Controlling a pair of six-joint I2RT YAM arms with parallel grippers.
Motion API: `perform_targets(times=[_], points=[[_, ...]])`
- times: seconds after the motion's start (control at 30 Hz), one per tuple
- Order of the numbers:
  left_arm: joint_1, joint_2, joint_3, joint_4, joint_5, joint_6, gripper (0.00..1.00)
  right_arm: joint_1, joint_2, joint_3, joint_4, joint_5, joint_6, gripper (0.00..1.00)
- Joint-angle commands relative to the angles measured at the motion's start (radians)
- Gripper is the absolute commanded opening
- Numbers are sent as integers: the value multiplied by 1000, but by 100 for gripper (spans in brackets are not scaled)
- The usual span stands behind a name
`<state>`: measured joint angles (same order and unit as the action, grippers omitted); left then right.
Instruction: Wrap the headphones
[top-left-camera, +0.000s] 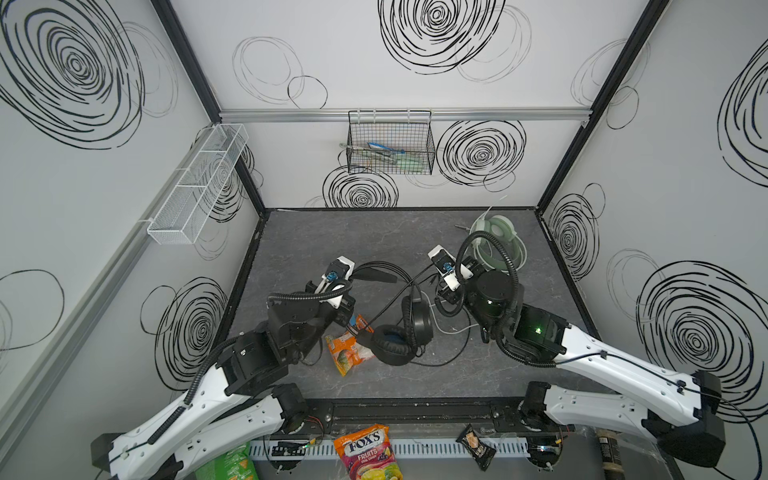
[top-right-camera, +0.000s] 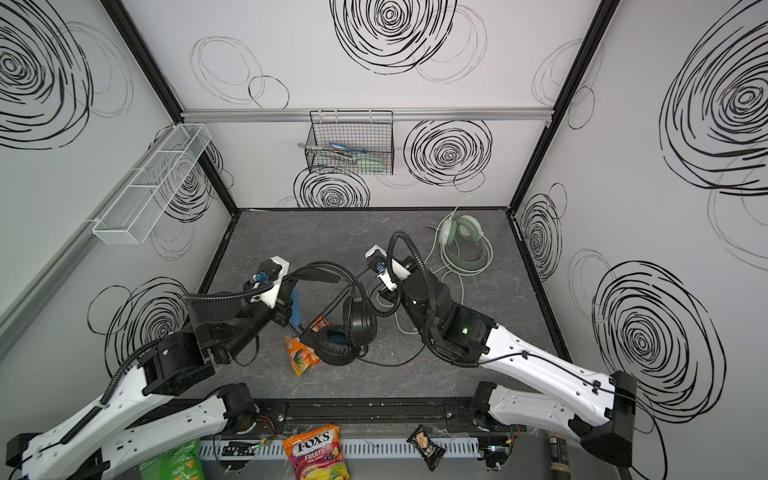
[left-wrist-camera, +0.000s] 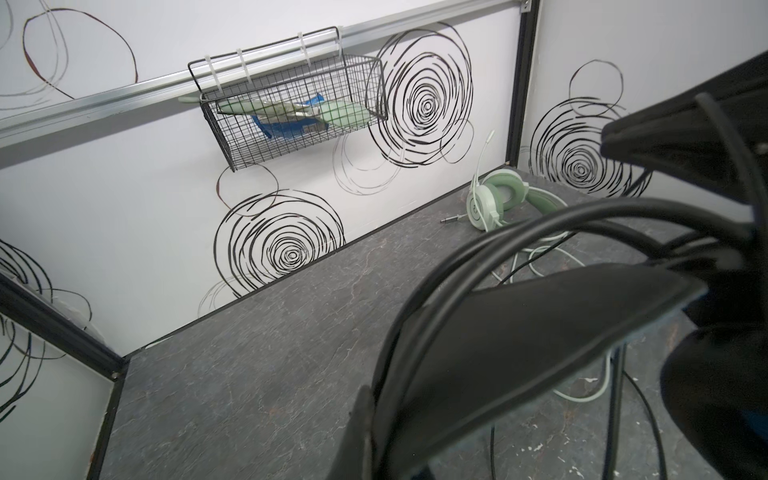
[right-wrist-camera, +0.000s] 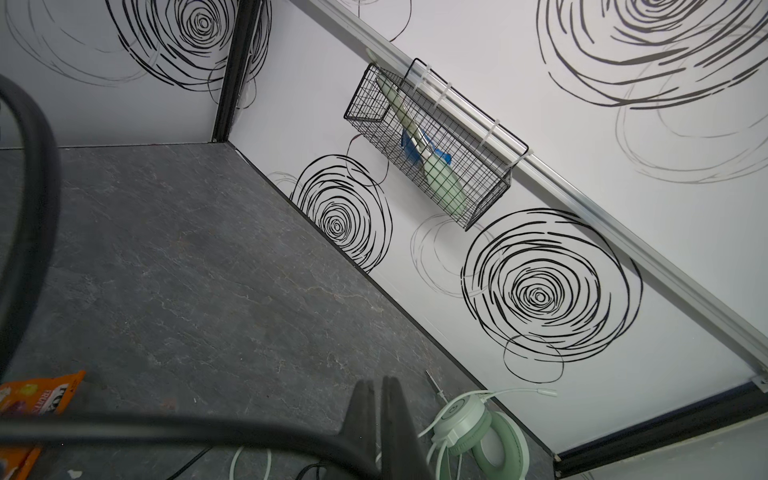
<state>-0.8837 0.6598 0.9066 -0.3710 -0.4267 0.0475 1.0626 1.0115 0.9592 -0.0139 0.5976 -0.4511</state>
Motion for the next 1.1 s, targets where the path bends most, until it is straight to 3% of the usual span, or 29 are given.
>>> perform_targets(times=[0.0, 0.3, 0.63, 1.07], points=[[-2, -26, 50, 127, 85, -65, 0, -10, -35, -32, 72, -43, 28, 5], [-1, -33, 104, 138, 193, -131, 0, -10, -71, -104, 182, -180, 34, 17], [-2, -14, 99, 203, 249, -206, 0, -10, -109, -232, 363, -407, 57, 19], [-3, -4, 183, 242, 379, -290, 0, -39, -87, -312, 497, -464, 91, 16]])
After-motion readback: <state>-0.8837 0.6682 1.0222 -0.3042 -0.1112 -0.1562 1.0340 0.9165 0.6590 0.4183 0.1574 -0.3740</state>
